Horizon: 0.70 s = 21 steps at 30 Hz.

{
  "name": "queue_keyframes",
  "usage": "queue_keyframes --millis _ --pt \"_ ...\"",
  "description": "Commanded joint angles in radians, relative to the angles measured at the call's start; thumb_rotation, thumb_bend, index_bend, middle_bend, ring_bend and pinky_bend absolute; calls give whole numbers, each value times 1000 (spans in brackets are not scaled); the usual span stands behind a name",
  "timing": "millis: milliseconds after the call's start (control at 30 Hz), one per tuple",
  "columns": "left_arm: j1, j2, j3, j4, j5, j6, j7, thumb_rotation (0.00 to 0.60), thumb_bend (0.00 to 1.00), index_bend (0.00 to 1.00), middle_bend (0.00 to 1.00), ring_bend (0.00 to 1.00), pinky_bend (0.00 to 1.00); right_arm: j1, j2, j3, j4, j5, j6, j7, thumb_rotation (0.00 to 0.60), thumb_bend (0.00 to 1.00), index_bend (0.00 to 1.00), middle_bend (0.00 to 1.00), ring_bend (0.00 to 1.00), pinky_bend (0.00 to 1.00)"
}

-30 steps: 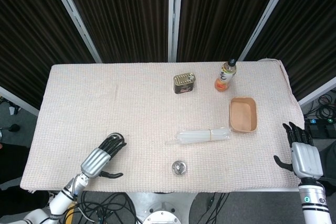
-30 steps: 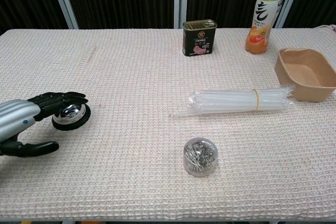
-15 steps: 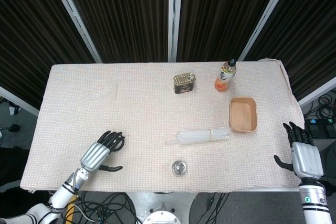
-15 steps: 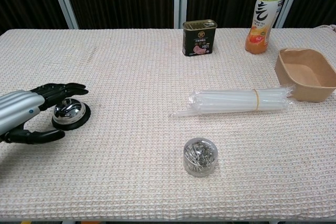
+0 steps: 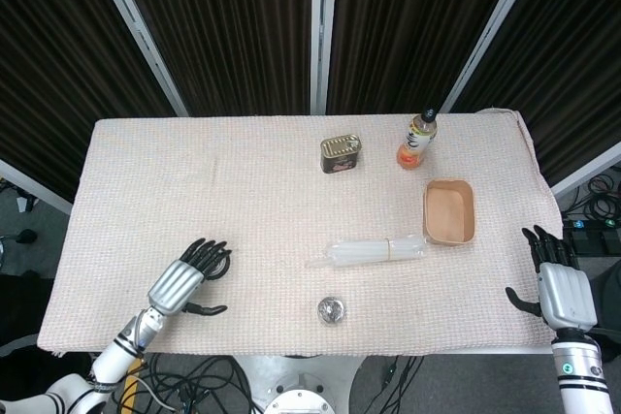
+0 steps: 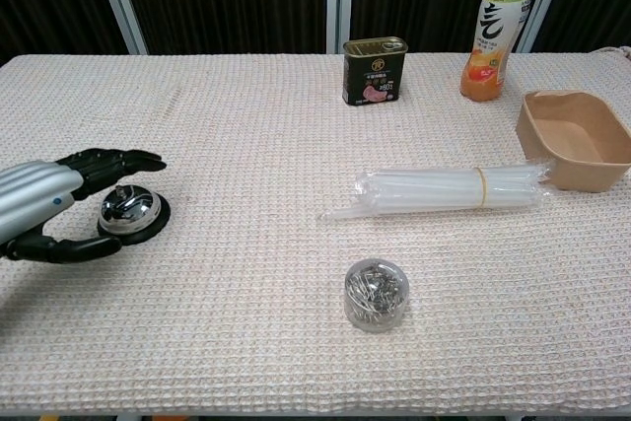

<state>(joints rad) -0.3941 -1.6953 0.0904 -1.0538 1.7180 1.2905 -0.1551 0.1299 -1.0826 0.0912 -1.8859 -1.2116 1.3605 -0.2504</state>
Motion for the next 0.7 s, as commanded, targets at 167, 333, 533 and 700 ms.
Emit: queue_keyframes --millis 167,333,533,700 --pt "-1 4 49 3 -14 -88 15 0 0 0 0 0 0 1 1 2 0 5 -1 0 600 150 0 0 0 0" --pt "2 1 43 -2 -18 -72 24 0 0 0 0 0 0 -1 5 0 -4 0 2 4 600 150 0 0 0 0" --pt "-12 52 -21 -77 -22 12 46 0 0 0 0 0 0 -2 6 -1 -6 -5 5 6 600 150 0 0 0 0" --pt "34 155 -72 -210 -92 82 129 0 0 0 0 0 0 -5 11 -2 -11 -12 10 13 600 150 0 0 0 0"
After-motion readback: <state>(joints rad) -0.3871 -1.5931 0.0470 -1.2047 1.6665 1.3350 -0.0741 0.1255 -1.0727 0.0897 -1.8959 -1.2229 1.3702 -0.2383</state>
